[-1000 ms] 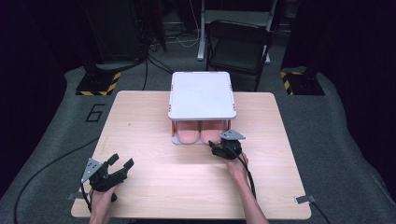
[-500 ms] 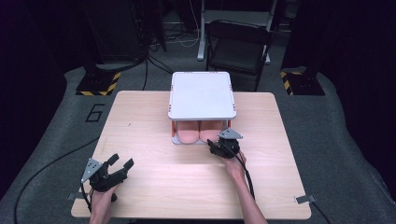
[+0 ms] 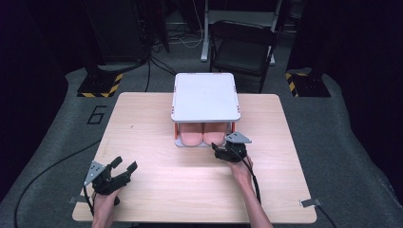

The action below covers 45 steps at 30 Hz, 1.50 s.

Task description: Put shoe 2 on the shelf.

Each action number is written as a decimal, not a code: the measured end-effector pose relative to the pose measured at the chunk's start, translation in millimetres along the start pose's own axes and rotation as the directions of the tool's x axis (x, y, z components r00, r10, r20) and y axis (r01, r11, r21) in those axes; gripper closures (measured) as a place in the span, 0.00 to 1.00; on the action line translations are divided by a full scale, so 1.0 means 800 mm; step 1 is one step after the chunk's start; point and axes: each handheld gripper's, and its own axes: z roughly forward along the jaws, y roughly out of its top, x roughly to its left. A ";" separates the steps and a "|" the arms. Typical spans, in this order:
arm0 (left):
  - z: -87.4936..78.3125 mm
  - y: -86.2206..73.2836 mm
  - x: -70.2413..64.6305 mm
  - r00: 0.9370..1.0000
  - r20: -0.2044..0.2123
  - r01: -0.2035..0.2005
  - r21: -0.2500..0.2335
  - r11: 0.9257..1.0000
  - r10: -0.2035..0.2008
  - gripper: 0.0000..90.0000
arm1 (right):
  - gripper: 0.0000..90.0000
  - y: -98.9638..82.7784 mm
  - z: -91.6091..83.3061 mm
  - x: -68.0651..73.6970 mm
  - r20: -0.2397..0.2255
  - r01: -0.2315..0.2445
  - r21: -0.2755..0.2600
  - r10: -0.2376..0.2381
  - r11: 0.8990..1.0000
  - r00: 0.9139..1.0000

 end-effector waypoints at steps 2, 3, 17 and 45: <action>0.000 0.000 0.000 1.000 0.001 -0.004 0.006 1.000 0.004 0.24 | 0.21 0.001 -0.013 0.000 0.004 0.014 -0.022 -0.014 1.000 1.000; 0.001 0.000 -0.001 1.000 -0.001 -0.013 0.012 1.000 0.013 0.24 | 0.20 0.001 -0.021 0.000 0.005 0.018 -0.042 -0.018 0.999 1.000; 0.004 -0.003 -0.001 1.000 -0.008 -0.020 0.032 0.999 0.020 0.24 | 0.17 -0.029 -0.115 -0.006 0.036 -0.013 -0.150 0.019 0.989 0.999; 0.001 -0.004 0.002 0.999 -0.028 -0.026 0.039 0.999 0.027 0.24 | 0.18 -0.101 -0.200 -0.036 0.093 -0.142 -0.267 0.172 0.953 0.981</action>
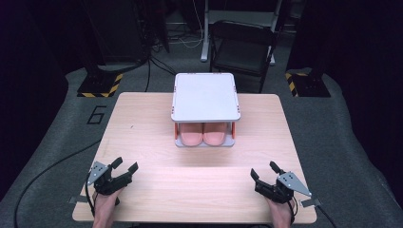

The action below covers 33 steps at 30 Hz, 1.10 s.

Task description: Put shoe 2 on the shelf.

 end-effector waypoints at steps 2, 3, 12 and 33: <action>-0.001 0.000 0.000 1.000 -0.002 -0.003 -0.010 1.000 0.003 0.24 | 0.18 0.001 -0.001 0.000 -0.001 -0.004 -0.005 0.004 1.000 1.000; -0.001 0.000 0.000 1.000 -0.002 -0.003 -0.010 1.000 0.003 0.24 | 0.18 0.001 -0.001 0.000 -0.001 -0.004 -0.005 0.004 1.000 1.000; -0.003 0.000 0.000 1.000 -0.002 -0.002 -0.008 1.000 0.002 0.24 | 0.18 0.002 -0.004 -0.001 0.005 -0.012 -0.015 0.013 1.000 1.000; -0.002 0.001 0.001 1.000 -0.002 0.002 -0.008 1.000 -0.002 0.24 | 0.18 0.004 -0.009 -0.009 0.009 -0.023 -0.035 0.024 0.999 1.000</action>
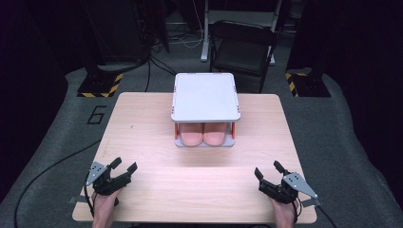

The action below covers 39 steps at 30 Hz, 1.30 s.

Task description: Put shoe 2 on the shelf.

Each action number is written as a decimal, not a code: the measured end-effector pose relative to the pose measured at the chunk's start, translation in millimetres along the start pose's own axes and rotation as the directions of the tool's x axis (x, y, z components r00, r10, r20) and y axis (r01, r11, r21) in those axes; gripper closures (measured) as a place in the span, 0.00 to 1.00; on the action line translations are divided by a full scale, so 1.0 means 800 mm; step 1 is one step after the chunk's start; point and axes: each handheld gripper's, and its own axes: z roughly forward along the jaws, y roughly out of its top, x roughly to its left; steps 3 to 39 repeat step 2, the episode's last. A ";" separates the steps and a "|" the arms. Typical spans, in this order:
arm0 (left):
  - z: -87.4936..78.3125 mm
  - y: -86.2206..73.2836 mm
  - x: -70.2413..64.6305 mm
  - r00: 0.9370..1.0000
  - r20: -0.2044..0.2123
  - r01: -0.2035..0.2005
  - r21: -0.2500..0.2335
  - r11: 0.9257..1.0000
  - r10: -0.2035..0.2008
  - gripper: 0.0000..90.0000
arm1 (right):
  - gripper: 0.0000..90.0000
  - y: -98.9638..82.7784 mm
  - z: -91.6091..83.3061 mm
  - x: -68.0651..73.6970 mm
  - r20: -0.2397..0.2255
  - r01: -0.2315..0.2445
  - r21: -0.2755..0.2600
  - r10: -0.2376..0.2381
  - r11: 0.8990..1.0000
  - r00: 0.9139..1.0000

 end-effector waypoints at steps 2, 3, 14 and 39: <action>0.000 0.000 0.000 1.000 0.000 0.001 -0.001 1.000 -0.001 0.24 | 0.18 0.000 0.000 -0.001 0.001 -0.003 -0.004 0.003 1.000 1.000; 0.000 0.000 0.000 1.000 0.000 0.001 -0.001 1.000 -0.001 0.24 | 0.18 0.000 0.000 -0.001 0.001 -0.003 -0.004 0.003 1.000 1.000; 0.000 0.000 0.000 1.000 0.000 0.001 -0.001 1.000 -0.001 0.24 | 0.18 0.000 0.000 -0.001 0.001 -0.003 -0.004 0.003 1.000 1.000; 0.000 0.000 0.000 1.000 0.000 0.001 -0.001 1.000 -0.001 0.24 | 0.18 0.000 0.000 -0.001 0.001 -0.003 -0.004 0.003 1.000 1.000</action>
